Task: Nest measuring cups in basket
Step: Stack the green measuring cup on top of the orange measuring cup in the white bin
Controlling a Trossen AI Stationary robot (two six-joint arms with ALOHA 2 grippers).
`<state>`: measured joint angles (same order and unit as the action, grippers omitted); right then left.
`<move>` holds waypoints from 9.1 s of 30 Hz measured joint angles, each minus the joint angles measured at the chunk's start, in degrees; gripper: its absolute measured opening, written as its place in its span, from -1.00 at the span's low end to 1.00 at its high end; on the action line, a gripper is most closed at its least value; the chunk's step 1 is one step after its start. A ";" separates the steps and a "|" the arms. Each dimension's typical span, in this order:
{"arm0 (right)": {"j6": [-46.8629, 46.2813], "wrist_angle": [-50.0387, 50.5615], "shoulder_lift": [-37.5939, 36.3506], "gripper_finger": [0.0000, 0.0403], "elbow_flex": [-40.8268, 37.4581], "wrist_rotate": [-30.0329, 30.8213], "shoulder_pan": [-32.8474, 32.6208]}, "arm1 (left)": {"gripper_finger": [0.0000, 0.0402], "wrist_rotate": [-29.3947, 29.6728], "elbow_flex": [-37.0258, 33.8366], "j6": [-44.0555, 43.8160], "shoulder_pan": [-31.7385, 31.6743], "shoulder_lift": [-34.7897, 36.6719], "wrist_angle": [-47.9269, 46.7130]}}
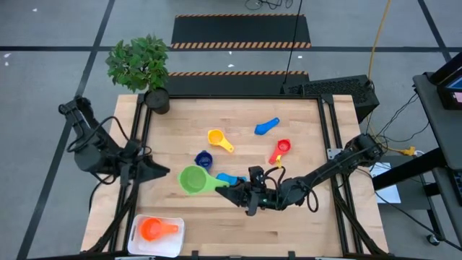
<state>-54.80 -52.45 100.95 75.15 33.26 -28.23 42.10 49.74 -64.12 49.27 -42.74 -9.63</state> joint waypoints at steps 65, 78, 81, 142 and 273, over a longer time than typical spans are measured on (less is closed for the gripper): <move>-3.18 7.65 0.00 0.04 -0.02 0.73 -0.19 | -0.98 -25.36 -0.02 -3.85 -9.23 5.74 -12.22; -2.53 8.98 -0.28 0.11 -0.04 5.53 -1.51 | -0.97 -12.66 -0.02 -17.37 11.12 2.34 -20.08; -1.92 9.06 -0.28 0.10 -0.04 5.52 -1.39 | -0.98 -7.09 -0.02 -21.52 17.68 -0.18 -20.28; -13.23 9.01 -0.28 0.10 -0.04 -1.63 4.13 | -0.92 13.09 -21.03 -57.74 49.49 -16.39 -10.01; -13.30 11.64 -0.31 0.10 -0.02 1.29 -1.53 | -0.97 -25.96 -0.42 5.10 18.19 -45.70 -14.00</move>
<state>-68.10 -40.81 100.64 75.13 34.54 -29.76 16.14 49.32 -59.02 67.46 -88.44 -23.63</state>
